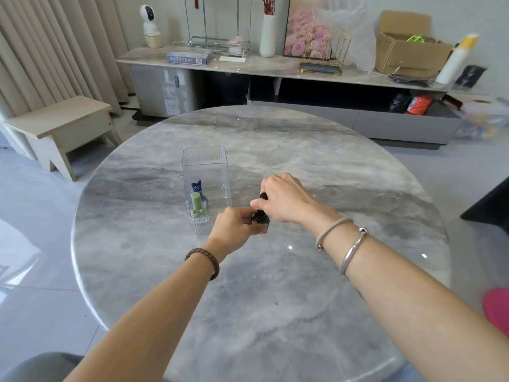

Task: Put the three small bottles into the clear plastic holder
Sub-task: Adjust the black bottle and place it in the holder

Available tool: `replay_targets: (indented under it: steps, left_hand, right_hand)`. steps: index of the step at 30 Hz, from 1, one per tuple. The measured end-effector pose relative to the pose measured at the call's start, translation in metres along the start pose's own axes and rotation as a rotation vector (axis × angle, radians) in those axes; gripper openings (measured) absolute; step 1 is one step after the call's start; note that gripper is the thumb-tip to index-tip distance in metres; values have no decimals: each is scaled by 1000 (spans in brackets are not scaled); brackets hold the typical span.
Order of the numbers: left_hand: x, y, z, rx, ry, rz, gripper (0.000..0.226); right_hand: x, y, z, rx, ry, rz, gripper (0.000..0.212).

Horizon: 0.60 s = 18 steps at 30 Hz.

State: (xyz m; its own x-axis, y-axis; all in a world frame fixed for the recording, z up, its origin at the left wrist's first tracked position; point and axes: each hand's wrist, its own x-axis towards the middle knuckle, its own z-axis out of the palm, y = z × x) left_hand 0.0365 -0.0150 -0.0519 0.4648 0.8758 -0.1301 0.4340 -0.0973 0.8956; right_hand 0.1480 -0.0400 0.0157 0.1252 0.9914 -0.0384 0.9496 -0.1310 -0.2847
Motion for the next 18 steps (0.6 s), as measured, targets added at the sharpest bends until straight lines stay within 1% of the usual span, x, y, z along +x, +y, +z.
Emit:
replay_targets:
  steps: [2,5,6,8,9,12,14,15,16,18]
  left_hand:
    - [-1,2,-1,9,32,7,21]
    - [-1,3,-1,36,98,23,20]
    - [-2,4,-1,39,104,20,20]
    - [-3,4,-3,28,65,4,20]
    - [-3,5,-4,18,32,-4,20]
    - [-4,3,-13,-43,-58,-37,13]
    - [-4,3,-19,-82,-115,-35,17]
    - [-5,4,-21,-96,-127,-34,17]
    - [-5,6,-22,-106,-117,-32,15]
    - [-4,10,-22,-62,2,-11,17]
  right_hand:
    - [3,-2,1,10,38,9,34]
    - [7,-3,3,22,47,28,32]
    - [7,-3,3,19,41,44,36]
    - [5,-5,1,23,15,74,50]
    - [5,-4,-2,40,-2,81,51]
    - [4,-2,-9,153,-99,48,43]
    - [3,-1,-13,230,-183,27,39]
    - [3,-1,-14,240,-197,18,36]
    - [3,-2,-15,236,-185,10,35]
    - [6,-7,-16,218,-109,-15,38]
